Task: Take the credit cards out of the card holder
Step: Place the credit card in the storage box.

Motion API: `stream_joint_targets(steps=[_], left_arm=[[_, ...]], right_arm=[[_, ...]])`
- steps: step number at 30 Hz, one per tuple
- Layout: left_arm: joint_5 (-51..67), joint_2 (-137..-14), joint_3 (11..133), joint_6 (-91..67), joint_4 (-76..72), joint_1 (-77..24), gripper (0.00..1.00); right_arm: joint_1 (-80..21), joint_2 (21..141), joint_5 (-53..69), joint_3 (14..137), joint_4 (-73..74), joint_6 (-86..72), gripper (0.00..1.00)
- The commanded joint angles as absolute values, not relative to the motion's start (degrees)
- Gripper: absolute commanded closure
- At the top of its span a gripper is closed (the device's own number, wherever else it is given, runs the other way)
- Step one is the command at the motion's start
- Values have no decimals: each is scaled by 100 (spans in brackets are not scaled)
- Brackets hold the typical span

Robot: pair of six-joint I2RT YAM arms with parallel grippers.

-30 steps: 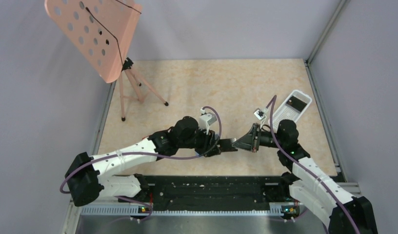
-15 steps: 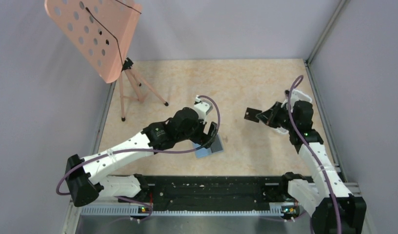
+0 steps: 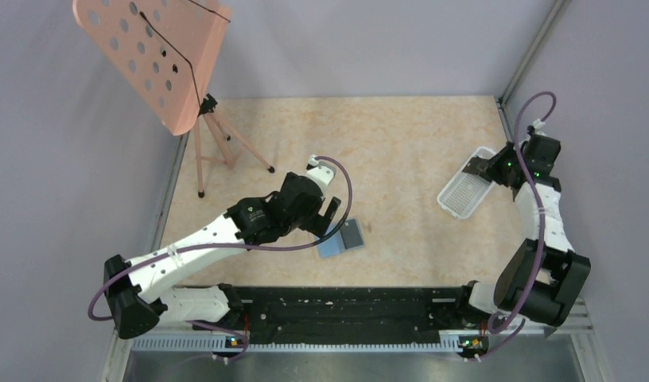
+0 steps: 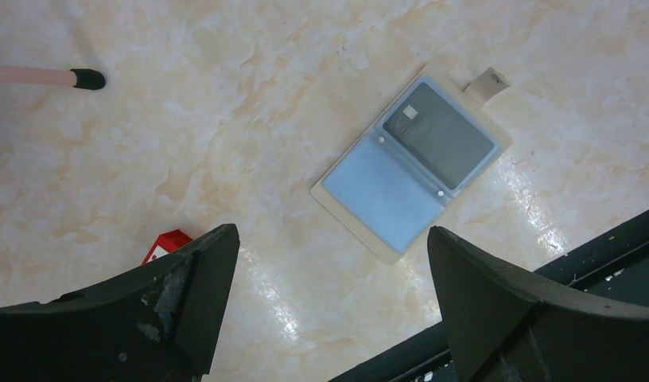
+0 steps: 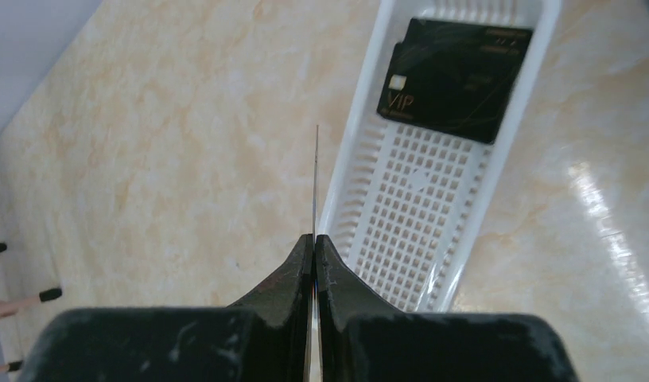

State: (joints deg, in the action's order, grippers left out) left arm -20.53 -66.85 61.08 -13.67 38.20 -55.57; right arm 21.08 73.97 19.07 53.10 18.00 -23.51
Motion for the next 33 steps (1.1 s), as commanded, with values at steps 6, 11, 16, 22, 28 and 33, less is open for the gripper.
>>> stream_joint_targets(steps=[6, 11, 16, 22, 28, 33], left_arm=[[-2296, -6266, 5975, -1173, 3831, -5589, 6], [-2275, -6203, 5901, -1173, 3836, -5598, 6], [-2263, -6215, 5871, -1152, 3789, -5607, 6], [-2251, -6355, 5862, -1135, 3787, -5623, 7], [-2311, -6373, 5858, -1095, 3788, -5655, 7], [-2243, -6338, 5825, -1064, 3738, -5664, 8]], right_arm=[[2723, 8367, 1263, 6297, 2028, -2145, 100], [2989, 8887, 1861, 6522, 1972, -2046, 100], [3152, 9224, 2146, 6565, 1840, -1987, 100], [3278, 9525, 2706, 6577, 1591, -2010, 100], [3391, 9821, 3345, 6677, 1257, -2153, 100], [3486, 10027, 3595, 6792, 1076, -2291, 100]])
